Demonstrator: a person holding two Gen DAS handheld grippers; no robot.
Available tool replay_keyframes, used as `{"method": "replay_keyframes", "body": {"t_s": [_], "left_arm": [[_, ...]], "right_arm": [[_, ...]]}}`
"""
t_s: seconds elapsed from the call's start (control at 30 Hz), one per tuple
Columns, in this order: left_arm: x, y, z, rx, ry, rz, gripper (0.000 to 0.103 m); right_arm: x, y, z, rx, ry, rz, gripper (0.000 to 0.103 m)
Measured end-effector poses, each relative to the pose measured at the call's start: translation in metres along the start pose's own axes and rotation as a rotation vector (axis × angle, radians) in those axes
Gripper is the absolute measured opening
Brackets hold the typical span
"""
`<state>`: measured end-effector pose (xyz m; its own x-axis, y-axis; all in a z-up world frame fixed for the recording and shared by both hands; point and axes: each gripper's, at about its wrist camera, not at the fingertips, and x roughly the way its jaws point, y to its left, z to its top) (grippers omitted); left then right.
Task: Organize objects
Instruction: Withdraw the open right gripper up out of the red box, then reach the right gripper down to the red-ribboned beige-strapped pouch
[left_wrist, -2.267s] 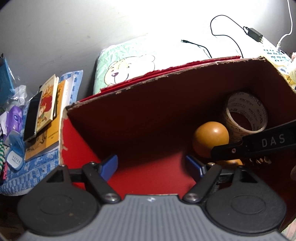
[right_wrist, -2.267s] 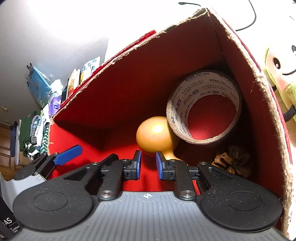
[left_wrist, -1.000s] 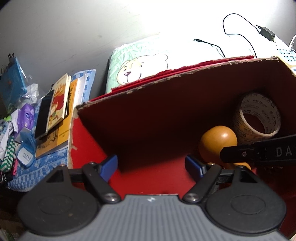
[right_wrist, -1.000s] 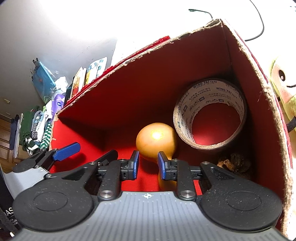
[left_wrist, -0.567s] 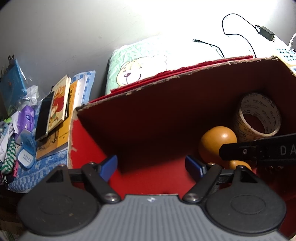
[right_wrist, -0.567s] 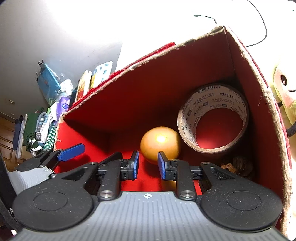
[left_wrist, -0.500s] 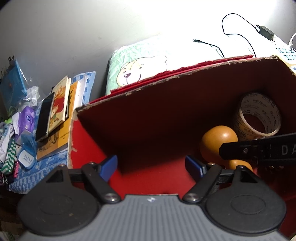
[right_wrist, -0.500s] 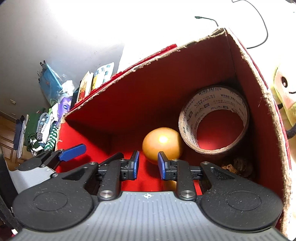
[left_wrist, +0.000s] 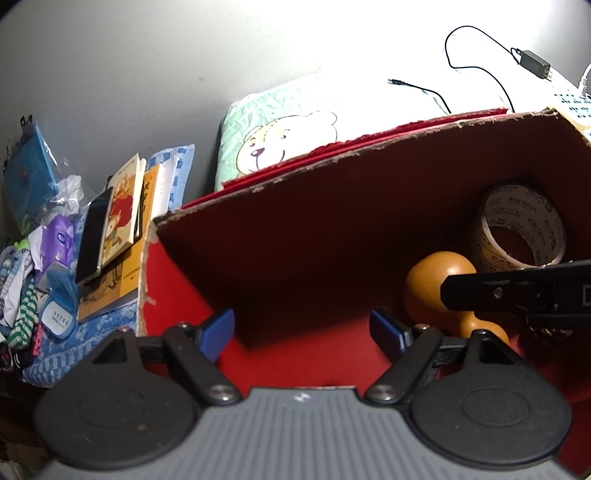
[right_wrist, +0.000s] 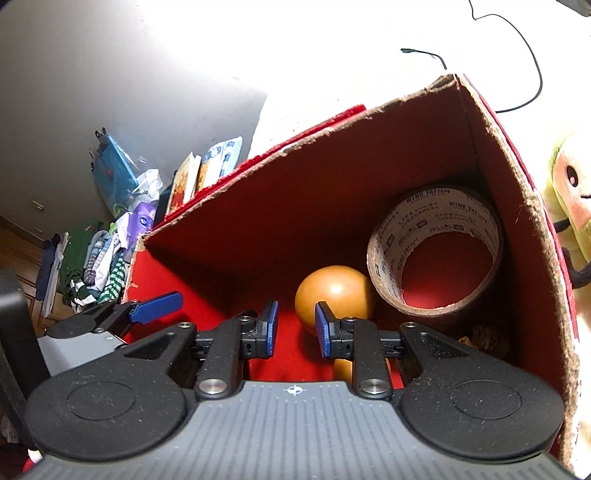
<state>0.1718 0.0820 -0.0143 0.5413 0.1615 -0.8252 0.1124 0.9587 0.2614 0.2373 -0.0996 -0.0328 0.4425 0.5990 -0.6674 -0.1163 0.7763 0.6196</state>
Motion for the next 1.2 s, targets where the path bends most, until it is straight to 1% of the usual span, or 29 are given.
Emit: {"method": "replay_keyframes", "body": {"t_s": [0.17, 0.27, 0.37, 0.43, 0.57, 0.67, 0.83, 0.93, 1.03, 1.2], "left_arm": [[0.0, 0.001, -0.001, -0.012, 0.009, -0.008, 0.083], [-0.001, 0.002, 0.0, -0.025, 0.008, 0.0, 0.082], [-0.009, 0.002, -0.003, -0.034, -0.035, 0.018, 0.084], [-0.016, 0.001, -0.004, -0.036, -0.056, 0.043, 0.084], [-0.035, 0.006, -0.01, -0.049, -0.082, 0.022, 0.086], [-0.051, 0.009, -0.018, -0.055, -0.107, 0.025, 0.089], [-0.078, 0.02, -0.035, -0.093, -0.129, -0.016, 0.089], [-0.097, 0.024, -0.047, -0.117, -0.162, -0.038, 0.089], [-0.112, 0.027, -0.057, -0.134, -0.188, -0.081, 0.09], [-0.135, 0.018, -0.077, -0.108, -0.237, -0.152, 0.091]], "right_arm": [[-0.004, 0.002, -0.002, -0.018, -0.026, 0.017, 0.025], [-0.011, 0.007, -0.006, -0.057, -0.085, 0.018, 0.026], [-0.018, 0.013, -0.01, -0.095, -0.129, -0.005, 0.026], [-0.025, 0.015, -0.012, -0.106, -0.159, 0.004, 0.026], [-0.046, 0.021, -0.021, -0.159, -0.239, 0.023, 0.026], [-0.061, 0.024, -0.028, -0.184, -0.289, 0.046, 0.026], [-0.081, 0.03, -0.044, -0.252, -0.348, 0.065, 0.027], [-0.091, 0.029, -0.054, -0.276, -0.348, 0.09, 0.031], [-0.1, 0.025, -0.061, -0.274, -0.349, 0.117, 0.031], [-0.117, 0.018, -0.08, -0.29, -0.351, 0.18, 0.031]]}}
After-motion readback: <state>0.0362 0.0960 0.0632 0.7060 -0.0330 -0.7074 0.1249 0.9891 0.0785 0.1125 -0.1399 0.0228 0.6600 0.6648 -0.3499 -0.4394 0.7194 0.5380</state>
